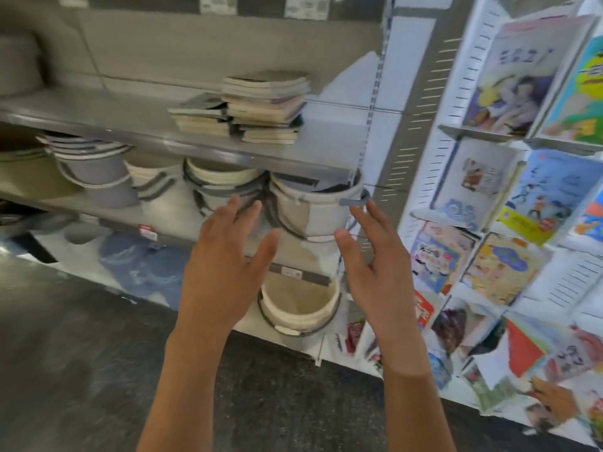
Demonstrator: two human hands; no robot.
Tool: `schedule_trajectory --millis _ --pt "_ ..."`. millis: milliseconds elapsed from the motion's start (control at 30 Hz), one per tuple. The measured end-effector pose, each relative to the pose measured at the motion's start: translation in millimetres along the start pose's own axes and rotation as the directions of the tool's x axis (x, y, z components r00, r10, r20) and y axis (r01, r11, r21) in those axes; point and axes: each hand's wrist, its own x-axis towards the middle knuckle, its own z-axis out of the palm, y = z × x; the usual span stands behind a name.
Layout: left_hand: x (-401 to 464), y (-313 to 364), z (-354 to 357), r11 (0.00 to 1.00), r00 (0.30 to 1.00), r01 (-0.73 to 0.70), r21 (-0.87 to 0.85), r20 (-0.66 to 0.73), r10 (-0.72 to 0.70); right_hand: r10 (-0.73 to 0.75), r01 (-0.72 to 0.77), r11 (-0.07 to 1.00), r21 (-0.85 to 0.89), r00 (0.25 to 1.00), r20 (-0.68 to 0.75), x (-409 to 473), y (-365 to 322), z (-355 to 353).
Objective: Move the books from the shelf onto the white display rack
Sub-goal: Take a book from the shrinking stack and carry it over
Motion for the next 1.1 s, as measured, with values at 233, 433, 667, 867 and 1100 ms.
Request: schedule_trajectory --millis 233,433,667,867,1100 --pt "7 -89 -51 0.999 0.999 0.04 -0.022 -0.029 -0.041 -0.024 0.027 0.999 -0.028 0.995 0.092 -2 -59 90" --pt "34 -133 -66 0.993 0.994 0.09 -0.082 -0.053 -0.095 -0.045 0.053 0.998 -0.043 0.986 0.161 20 -80 144" --pt "115 -189 -67 0.996 0.994 0.07 -0.046 -0.086 -0.074 -0.075 0.077 0.997 -0.007 0.982 0.171 86 -83 220" --pt "216 -219 -67 0.997 0.997 0.063 -0.038 -0.045 -0.064 -0.059 0.056 0.998 0.022 0.984 0.166 171 -90 271" --pt "292 -258 -49 0.993 0.995 0.093 -0.071 -0.029 -0.095 -0.021 0.019 1.0 0.011 0.982 0.187 242 -89 319"
